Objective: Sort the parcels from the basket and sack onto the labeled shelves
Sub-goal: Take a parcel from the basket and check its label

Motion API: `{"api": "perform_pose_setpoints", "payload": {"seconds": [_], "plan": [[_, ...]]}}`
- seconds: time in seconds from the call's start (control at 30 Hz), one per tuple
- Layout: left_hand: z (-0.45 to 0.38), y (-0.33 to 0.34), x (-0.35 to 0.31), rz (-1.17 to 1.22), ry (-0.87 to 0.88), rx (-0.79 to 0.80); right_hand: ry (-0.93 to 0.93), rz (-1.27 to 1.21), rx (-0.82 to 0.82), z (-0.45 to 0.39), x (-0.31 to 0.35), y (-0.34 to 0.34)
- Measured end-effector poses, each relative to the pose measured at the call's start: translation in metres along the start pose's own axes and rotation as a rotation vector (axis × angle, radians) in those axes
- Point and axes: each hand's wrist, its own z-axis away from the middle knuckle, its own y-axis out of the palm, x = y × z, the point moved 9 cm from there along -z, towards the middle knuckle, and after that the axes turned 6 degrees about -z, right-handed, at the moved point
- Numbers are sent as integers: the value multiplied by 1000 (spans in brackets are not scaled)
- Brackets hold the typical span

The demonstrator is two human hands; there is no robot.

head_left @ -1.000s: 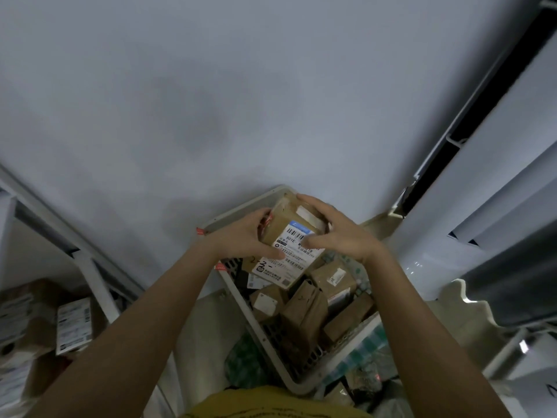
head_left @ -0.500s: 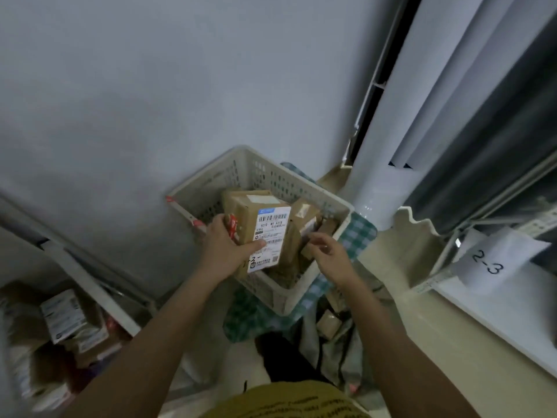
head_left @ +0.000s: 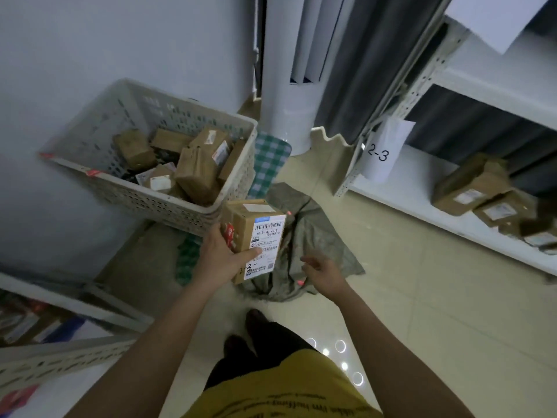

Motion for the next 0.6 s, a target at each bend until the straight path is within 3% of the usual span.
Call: {"api": "perform_pose_setpoints", "payload": {"seconds": [0.33,0.6], "plan": [[12,119,-97,-154,112,209,79,-111,-175,30,-76,-126],[44,285,-188,-125,140,277,129,-82,-183,50,-182,-259]]}}
